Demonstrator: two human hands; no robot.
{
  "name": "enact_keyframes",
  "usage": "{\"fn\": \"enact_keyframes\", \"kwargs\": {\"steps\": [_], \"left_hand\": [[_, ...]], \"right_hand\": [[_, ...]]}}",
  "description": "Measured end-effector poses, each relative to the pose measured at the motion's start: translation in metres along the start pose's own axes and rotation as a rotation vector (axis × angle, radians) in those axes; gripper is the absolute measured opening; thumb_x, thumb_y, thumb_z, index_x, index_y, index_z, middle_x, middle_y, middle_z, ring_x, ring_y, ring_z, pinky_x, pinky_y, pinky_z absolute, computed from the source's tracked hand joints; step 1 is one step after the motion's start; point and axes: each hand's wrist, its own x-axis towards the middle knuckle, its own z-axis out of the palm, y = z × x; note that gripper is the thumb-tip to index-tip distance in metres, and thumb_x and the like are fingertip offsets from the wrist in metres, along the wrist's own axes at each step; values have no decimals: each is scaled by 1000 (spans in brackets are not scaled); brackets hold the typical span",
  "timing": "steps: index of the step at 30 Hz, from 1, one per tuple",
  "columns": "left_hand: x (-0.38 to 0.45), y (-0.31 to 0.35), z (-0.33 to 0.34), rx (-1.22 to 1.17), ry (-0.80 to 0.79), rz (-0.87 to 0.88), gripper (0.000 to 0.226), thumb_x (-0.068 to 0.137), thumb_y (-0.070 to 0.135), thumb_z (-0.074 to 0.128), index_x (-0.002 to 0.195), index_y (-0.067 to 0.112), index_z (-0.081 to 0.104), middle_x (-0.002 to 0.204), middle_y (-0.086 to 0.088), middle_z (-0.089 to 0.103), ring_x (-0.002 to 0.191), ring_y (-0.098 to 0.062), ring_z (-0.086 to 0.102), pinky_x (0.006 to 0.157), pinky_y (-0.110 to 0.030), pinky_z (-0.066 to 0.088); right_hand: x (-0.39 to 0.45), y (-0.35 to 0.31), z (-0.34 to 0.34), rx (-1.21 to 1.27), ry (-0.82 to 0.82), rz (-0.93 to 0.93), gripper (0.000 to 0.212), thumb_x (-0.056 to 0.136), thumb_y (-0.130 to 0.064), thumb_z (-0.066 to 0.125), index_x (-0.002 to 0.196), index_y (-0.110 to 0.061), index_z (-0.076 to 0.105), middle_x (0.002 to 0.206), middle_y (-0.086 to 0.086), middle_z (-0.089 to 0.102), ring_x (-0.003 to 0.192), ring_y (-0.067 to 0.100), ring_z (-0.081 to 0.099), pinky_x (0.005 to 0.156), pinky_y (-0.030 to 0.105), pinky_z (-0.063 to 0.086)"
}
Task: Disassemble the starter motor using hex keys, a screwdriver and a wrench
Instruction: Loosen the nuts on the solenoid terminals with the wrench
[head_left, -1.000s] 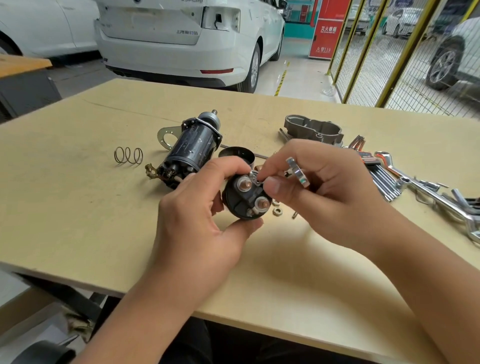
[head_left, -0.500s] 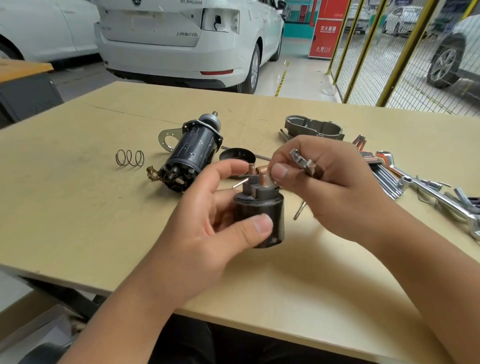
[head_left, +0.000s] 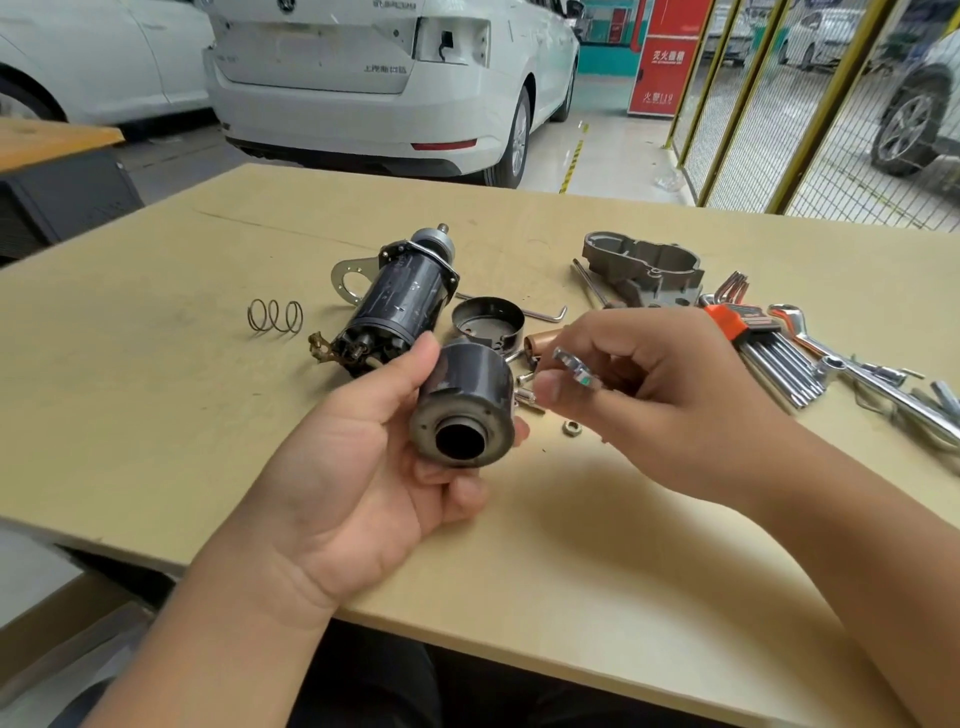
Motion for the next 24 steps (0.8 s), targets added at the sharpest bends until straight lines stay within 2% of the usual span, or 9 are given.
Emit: {"fn": "enact_keyframes", "kwargs": {"steps": [5, 7, 9, 12, 14, 17, 18, 22, 24], "left_hand": [[4, -1, -1, -62, 53, 4, 51, 74, 49, 76, 113, 16, 76, 112, -23, 52, 45, -8, 32, 51, -28, 52], [3, -4, -2, -34, 70, 47, 50, 72, 48, 81, 109, 14, 78, 108, -21, 55, 43, -7, 35, 51, -29, 54], [2, -8, -2, 50, 101, 155, 42, 71, 40, 90, 101, 13, 80, 91, -14, 66, 44, -8, 47, 51, -28, 55], [0, -18, -9, 309, 198, 395, 64, 70, 33, 90, 126, 14, 66, 97, -6, 81, 77, -16, 77, 62, -24, 59], [-4, -20, -16, 507, 238, 534, 72, 65, 30, 92, 129, 24, 60, 104, -1, 81, 92, -14, 78, 73, -20, 60], [-7, -14, -28, 633, 252, 620, 71, 64, 41, 86, 129, 26, 62, 109, 5, 80, 94, -8, 76, 78, -15, 57], [-8, -12, -33, 673, 258, 642, 70, 65, 42, 85, 129, 25, 64, 112, 7, 80, 96, -7, 75, 80, -15, 56], [-8, -2, -49, 834, 257, 678, 58, 71, 24, 86, 126, 29, 68, 118, 12, 77, 106, -5, 73, 87, -11, 53], [-7, 0, -56, 901, 242, 669, 57, 71, 24, 86, 124, 35, 69, 118, 13, 76, 105, -4, 73, 87, -10, 52]], "right_hand": [[-2, 0, 2, 41, -14, -46, 16, 91, -20, 70, 79, -10, 69, 57, 10, 49, 53, 25, 38, 47, 39, 33], [-3, 1, 3, 67, -16, -42, 12, 90, -17, 71, 80, -10, 70, 57, 10, 46, 53, 25, 37, 47, 40, 33], [-3, 1, 2, 72, -21, -30, 10, 88, -18, 73, 81, -11, 70, 58, 13, 47, 54, 29, 38, 48, 42, 36], [1, 4, -3, -26, -9, -10, 15, 85, -27, 75, 83, -13, 71, 57, 8, 54, 54, 28, 46, 48, 40, 39], [2, 3, -7, -99, -15, 28, 20, 82, -33, 75, 85, -14, 72, 63, 4, 63, 55, 23, 55, 51, 39, 45], [3, 4, -11, -217, 9, 37, 11, 81, -22, 82, 82, -17, 72, 62, -18, 60, 53, 3, 55, 50, 12, 35], [4, 5, -11, -263, 12, 54, 12, 80, -18, 83, 81, -19, 72, 59, -20, 57, 54, 1, 55, 50, 11, 35], [6, 9, -16, -516, -28, 204, 29, 77, -30, 83, 65, -32, 57, 54, -14, 54, 54, 8, 50, 53, 33, 44], [6, 9, -18, -591, -27, 234, 39, 77, -32, 82, 59, -34, 47, 51, -9, 49, 53, 7, 47, 53, 36, 46]]}}
